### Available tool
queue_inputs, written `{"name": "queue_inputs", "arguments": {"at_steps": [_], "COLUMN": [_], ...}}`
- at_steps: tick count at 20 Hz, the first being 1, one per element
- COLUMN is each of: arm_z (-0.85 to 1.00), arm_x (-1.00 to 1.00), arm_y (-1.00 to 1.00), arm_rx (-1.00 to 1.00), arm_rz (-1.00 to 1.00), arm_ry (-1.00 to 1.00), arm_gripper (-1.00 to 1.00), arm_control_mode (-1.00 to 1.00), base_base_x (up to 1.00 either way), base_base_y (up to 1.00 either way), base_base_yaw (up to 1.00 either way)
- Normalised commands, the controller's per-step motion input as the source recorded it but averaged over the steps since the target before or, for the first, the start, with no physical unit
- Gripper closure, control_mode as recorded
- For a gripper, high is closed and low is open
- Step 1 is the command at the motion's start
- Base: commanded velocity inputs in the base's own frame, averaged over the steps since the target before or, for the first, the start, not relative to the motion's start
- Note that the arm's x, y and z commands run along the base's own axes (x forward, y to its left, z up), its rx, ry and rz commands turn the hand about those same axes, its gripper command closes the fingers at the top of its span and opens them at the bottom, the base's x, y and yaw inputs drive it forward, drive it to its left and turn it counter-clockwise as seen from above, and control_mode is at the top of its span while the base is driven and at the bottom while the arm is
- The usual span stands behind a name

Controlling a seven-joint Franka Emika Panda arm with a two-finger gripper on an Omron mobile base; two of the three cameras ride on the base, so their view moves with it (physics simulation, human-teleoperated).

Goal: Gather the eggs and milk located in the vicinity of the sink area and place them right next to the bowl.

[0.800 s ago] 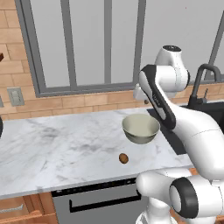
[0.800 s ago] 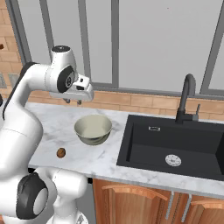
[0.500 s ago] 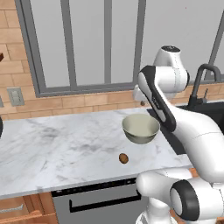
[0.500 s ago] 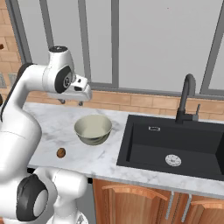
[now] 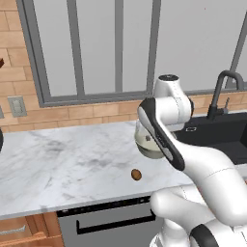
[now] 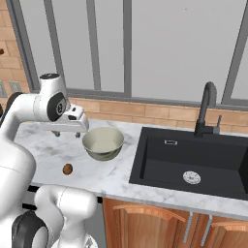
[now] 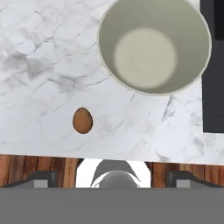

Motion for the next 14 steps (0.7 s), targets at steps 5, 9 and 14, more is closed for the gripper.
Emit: {"name": "queue_inputs", "arguments": {"at_steps": [5, 9, 14], "arm_z": [-0.24, -0.01, -0.28], "arm_x": [-0.05, 0.03, 0.06], "arm_y": [0.33, 0.24, 0.09], "arm_rx": [0.02, 0.05, 0.0], "arm_rz": [0.0, 0.0, -0.02], "arm_ry": [0.06, 0.06, 0.17], "arm_gripper": [-1.0, -1.0, -1.0], "arm_control_mode": [-1.0, -1.0, -1.0], "base_base_x": [0.0, 0.0, 0.0], "base_base_y": [0.0, 0.0, 0.0], "base_base_yaw": [0.0, 0.0, 0.0]}}
